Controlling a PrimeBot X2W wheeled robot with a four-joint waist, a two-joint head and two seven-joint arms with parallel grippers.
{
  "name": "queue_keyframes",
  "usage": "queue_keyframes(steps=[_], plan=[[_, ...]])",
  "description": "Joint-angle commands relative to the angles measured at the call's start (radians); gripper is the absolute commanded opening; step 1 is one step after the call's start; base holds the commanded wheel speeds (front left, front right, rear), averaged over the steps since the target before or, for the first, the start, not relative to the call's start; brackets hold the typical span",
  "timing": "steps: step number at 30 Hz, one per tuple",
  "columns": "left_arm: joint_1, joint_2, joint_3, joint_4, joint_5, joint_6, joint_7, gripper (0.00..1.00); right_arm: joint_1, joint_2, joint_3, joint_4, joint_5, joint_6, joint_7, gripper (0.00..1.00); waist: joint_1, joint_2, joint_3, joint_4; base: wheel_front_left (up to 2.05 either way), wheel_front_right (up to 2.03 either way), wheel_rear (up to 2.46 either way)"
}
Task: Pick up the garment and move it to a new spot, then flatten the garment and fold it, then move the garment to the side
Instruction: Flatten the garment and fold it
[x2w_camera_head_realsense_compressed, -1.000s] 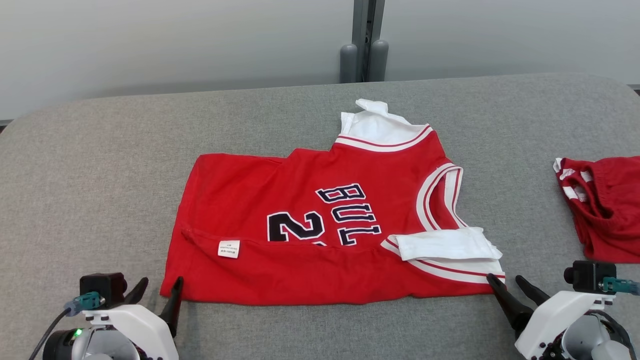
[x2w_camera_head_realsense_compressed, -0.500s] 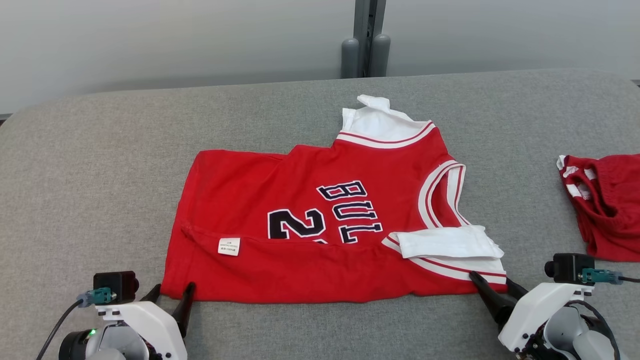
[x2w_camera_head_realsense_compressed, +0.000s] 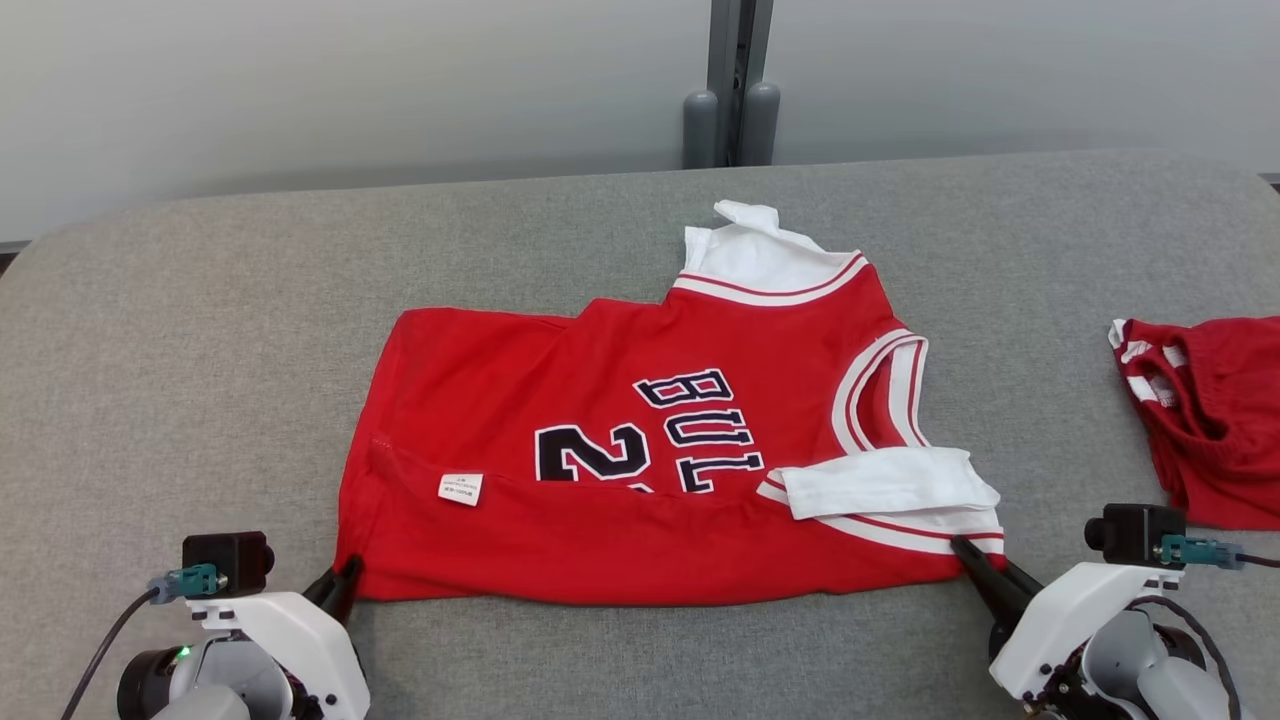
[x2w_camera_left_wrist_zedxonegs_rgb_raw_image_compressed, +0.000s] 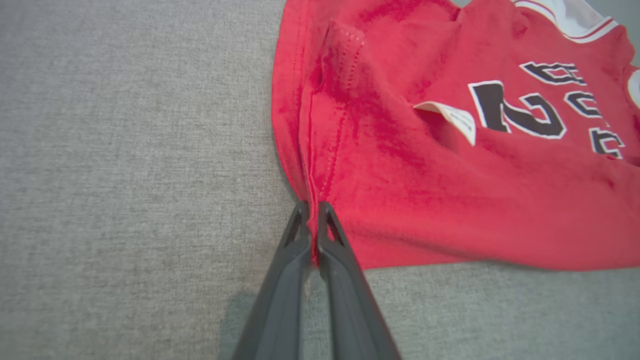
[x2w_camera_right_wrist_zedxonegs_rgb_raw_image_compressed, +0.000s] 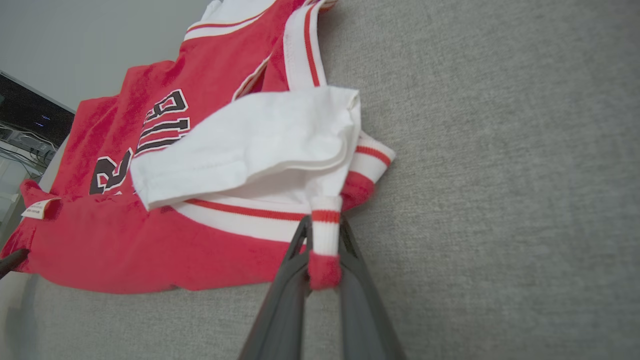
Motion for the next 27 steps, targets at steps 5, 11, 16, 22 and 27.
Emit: queue_keyframes(steps=[5, 11, 16, 22, 27], plan=[[0.023, 0.04, 0.004, -0.057, -0.005, 0.016, 0.013, 0.0, 0.014, -0.039, 0.005, -0.05, 0.047, 0.0, 0.012, 0.0, 0.0, 0.0, -0.024, 0.006, 0.0, 0.0, 0.0], [0.083, 0.096, -0.001, -0.168, -0.016, 0.063, 0.045, 0.0, 0.082, -0.099, 0.001, -0.12, 0.086, 0.0, 0.084, 0.0, 0.0, 0.0, -0.063, 0.012, 0.0, 0.0, 0.0], [0.143, 0.153, -0.011, -0.281, -0.031, 0.111, 0.09, 0.0, 0.156, -0.125, -0.032, -0.172, 0.083, 0.0, 0.16, 0.0, 0.0, 0.0, -0.083, 0.011, 0.0, 0.0, 0.0], [0.187, 0.205, -0.02, -0.381, -0.038, 0.158, 0.134, 0.0, 0.232, -0.117, -0.094, -0.246, 0.067, 0.0, 0.223, 0.0, 0.0, 0.0, -0.086, 0.011, 0.0, 0.0, 0.0], [0.221, 0.252, -0.034, -0.467, -0.054, 0.193, 0.188, 0.0, 0.312, -0.088, -0.175, -0.329, 0.009, 0.0, 0.313, 0.0, 0.0, 0.0, -0.075, 0.009, 0.0, 0.0, 0.0]])
